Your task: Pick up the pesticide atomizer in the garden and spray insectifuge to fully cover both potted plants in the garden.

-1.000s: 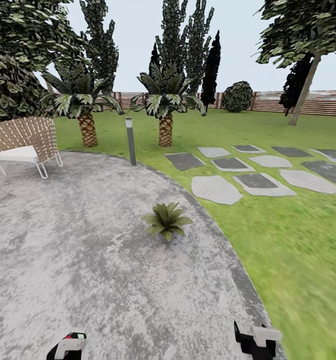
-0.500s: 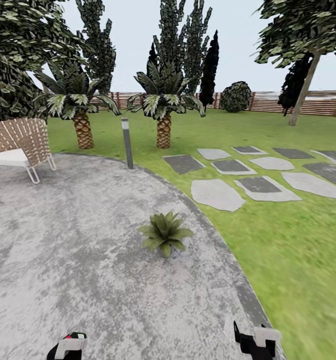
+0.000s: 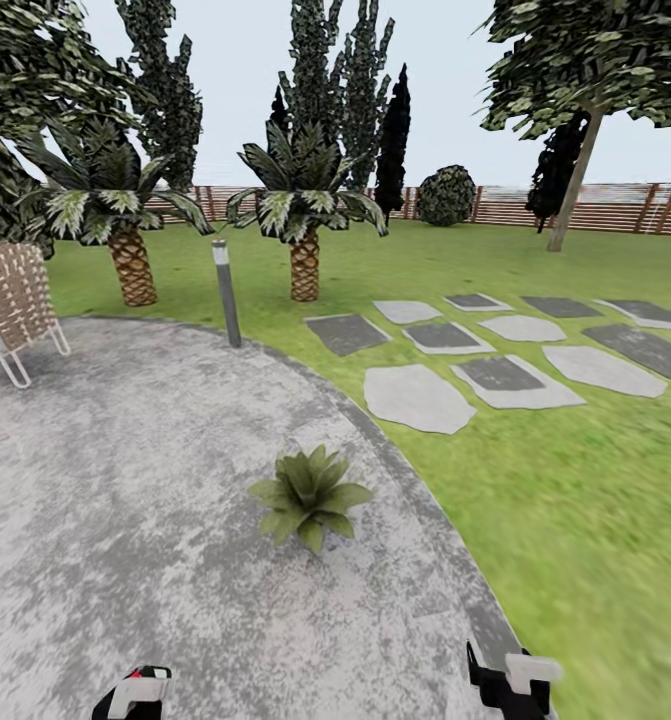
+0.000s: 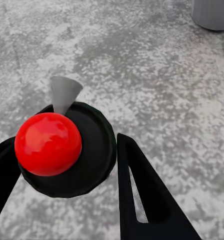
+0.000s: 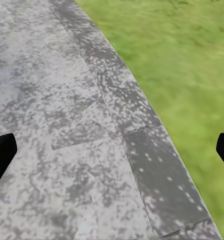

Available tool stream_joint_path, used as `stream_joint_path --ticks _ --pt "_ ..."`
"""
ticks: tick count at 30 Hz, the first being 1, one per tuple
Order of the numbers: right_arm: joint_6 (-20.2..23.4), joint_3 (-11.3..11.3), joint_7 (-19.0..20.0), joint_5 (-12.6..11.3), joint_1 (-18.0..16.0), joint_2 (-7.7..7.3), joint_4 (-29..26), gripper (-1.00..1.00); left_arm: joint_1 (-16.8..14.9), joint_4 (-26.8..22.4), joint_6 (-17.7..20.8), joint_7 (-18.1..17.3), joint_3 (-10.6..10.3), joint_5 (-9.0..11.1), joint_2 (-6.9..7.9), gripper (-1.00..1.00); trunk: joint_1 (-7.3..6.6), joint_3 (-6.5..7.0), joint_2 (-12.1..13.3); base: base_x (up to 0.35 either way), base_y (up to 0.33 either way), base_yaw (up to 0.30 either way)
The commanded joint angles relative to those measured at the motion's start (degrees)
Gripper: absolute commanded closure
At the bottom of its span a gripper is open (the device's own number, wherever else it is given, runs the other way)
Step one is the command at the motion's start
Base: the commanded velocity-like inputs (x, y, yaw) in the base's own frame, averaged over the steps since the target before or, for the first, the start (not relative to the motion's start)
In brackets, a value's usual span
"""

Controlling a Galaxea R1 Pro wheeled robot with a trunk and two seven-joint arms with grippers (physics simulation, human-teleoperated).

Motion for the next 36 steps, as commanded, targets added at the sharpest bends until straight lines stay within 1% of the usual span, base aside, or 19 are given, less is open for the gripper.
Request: stream_joint_path --ticks 1,6,8,11,17,20,22,23,25,26,27,28,30,31,32,33,34,36 --pt "-0.2 -0.1 0.1 -0.1 0.0 0.02 0.0 -1.00 0.0 0.1 -0.1 -0.5 0.5 -0.1 -0.02 1.00 0.02 -0.05 0.0 0.338 0.000 -0.008" --pt "-0.1 -0.1 0.1 0.0 0.0 -0.28 0.1 -1.00 0.0 0.2 -0.2 -0.6 0.3 -0.4 -0.47 1.00 0.02 -0.05 0.0 0.282 0.003 -0.003" --pt "0.0 -0.1 0.0 0.0 0.0 -0.33 1.1 -1.00 0.0 0.1 -0.2 -0.6 0.3 -0.4 -0.36 1.00 0.02 -0.05 0.0 0.163 0.050 0.000" --pt "0.0 0.0 0.0 -0.1 0.0 -0.16 3.8 -1.00 0.0 0.0 -0.2 -0.6 0.3 -0.5 -0.25 1.00 0.02 -0.05 0.0 0.044 0.019 0.000" --pt "0.0 0.1 0.2 -0.1 0.0 0.06 4.2 -1.00 0.1 0.0 -0.1 -0.7 0.3 -0.6 -0.04 1.00 0.02 -0.05 0.0 0.005 0.002 0.000" --pt "0.0 0.1 0.3 0.0 0.0 0.08 4.2 -1.00 0.1 -0.3 -0.1 -1.1 -0.2 -0.7 -0.10 1.00 0.02 -0.05 0.0 0.000 0.000 0.000" --pt "0.0 0.2 0.4 0.0 0.0 0.05 4.2 -1.00 0.0 -0.5 0.1 -1.4 -0.6 -1.3 -0.17 1.00 0.02 -0.05 0.0 0.000 0.000 0.000" --pt "0.0 0.4 0.4 0.1 0.0 -0.03 4.1 -1.00 -0.2 -0.5 0.1 -1.5 -1.1 -1.9 -0.15 1.00 0.02 -0.05 0.0 0.000 0.000 0.000" --pt "0.0 1.5 0.5 0.4 0.0 -0.25 3.9 -1.00 -0.5 -0.6 0.2 -1.6 -2.7 -4.2 -0.09 1.00 0.02 -0.05 0.0 0.000 0.000 0.000" --pt "0.0 2.5 0.5 1.0 0.0 -0.32 3.4 -1.00 -0.6 -0.6 0.3 -1.6 -3.7 -5.5 -0.05 1.00 0.02 -0.05 0.0 0.000 0.000 0.000" --pt "0.0 4.5 0.5 2.8 0.0 -0.40 1.9 -1.00 -0.7 -0.6 0.4 -1.7 -5.2 -8.0 -0.01 1.00 0.02 -0.05 0.0 0.000 0.000 0.000" --pt "0.0 5.3 0.5 3.6 0.0 -0.42 1.3 -1.00 -0.8 -0.7 0.5 -1.9 -5.7 -8.9 0.00 1.00 0.02 -0.05 0.0 0.000 0.000 0.000" --pt "0.0 8.5 0.5 7.8 0.0 -0.49 -1.2 -1.00 -1.4 -0.7 0.9 -3.4 -7.6 -13.1 0.01 1.00 0.02 -0.05 0.0 0.000 0.000 0.000" --pt "0.1 9.9 0.5 10.3 0.0 -0.50 -2.5 -1.00 -2.3 -0.7 1.4 -4.7 -8.4 -15.5 0.01 1.00 0.02 -0.05 0.0 0.000 0.000 0.000" --pt "0.2 10.8 0.5 13.1 -0.1 -0.51 -3.7 -1.00 -3.5 -0.7 2.4 -6.5 -8.9 -17.9 0.01 1.00 0.02 -0.05 0.0 0.000 0.000 0.000" --pt "0.3 11.2 0.5 14.5 -0.1 -0.52 -4.4 -1.00 -4.2 -0.7 3.0 -7.6 -9.0 -19.1 0.01 1.00 0.02 -0.05 0.0 0.000 0.000 0.000" --pt "0.6 11.7 0.5 17.5 -0.1 -0.52 -5.5 -1.00 -5.5 -0.7 4.6 -10.3 -9.3 -21.4 0.01 1.00 0.02 -0.05 0.0 0.000 0.000 0.000" --pt "1.7 12.2 0.6 23.4 -0.1 -0.53 -7.6 -1.00 -8.0 -0.7 8.3 -17.4 -9.5 -25.1 -0.10 1.00 0.02 -0.05 0.0 0.000 0.000 0.000"
